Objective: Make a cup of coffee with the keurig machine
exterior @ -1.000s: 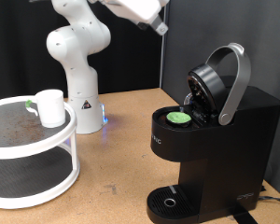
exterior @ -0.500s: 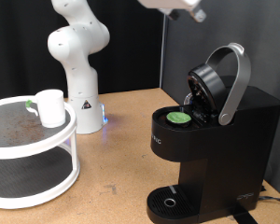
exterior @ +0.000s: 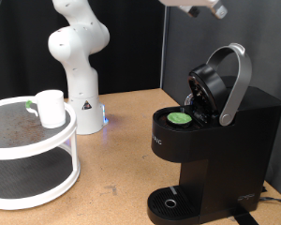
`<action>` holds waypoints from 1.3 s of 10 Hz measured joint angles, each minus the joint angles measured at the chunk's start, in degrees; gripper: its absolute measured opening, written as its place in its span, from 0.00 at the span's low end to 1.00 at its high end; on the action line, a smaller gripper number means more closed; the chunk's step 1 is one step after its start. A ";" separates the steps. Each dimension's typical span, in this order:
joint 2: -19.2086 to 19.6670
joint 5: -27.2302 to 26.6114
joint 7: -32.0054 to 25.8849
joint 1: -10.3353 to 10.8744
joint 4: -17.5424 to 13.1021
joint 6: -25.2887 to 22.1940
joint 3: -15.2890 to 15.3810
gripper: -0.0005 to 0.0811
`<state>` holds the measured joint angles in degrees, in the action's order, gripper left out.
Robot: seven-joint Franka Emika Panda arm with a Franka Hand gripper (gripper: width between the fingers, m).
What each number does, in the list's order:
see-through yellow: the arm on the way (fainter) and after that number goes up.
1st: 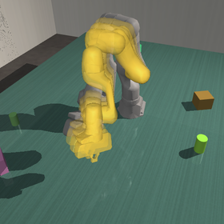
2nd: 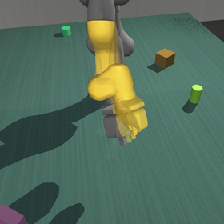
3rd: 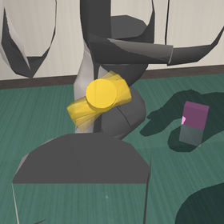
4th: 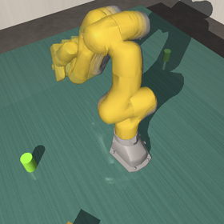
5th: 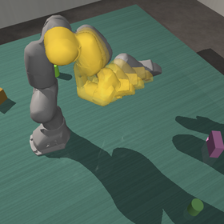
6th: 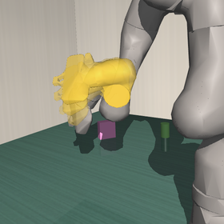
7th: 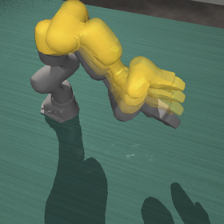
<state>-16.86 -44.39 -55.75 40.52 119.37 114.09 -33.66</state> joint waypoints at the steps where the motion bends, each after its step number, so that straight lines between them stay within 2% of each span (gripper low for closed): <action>1: 0.35 -1.63 -0.04 0.80 -0.40 1.56 0.54 0.99; 4: 3.15 -2.15 1.48 2.49 -2.56 2.80 3.05 0.99; 8: 7.56 -2.13 4.15 4.06 -3.93 7.67 7.30 0.99; 12: 11.87 -3.95 5.33 4.78 -5.88 9.27 9.12 0.99; 13: 12.31 -4.61 5.33 4.78 -6.21 9.26 9.16 0.85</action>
<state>-4.56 -49.00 -50.43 45.30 113.16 123.35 -24.50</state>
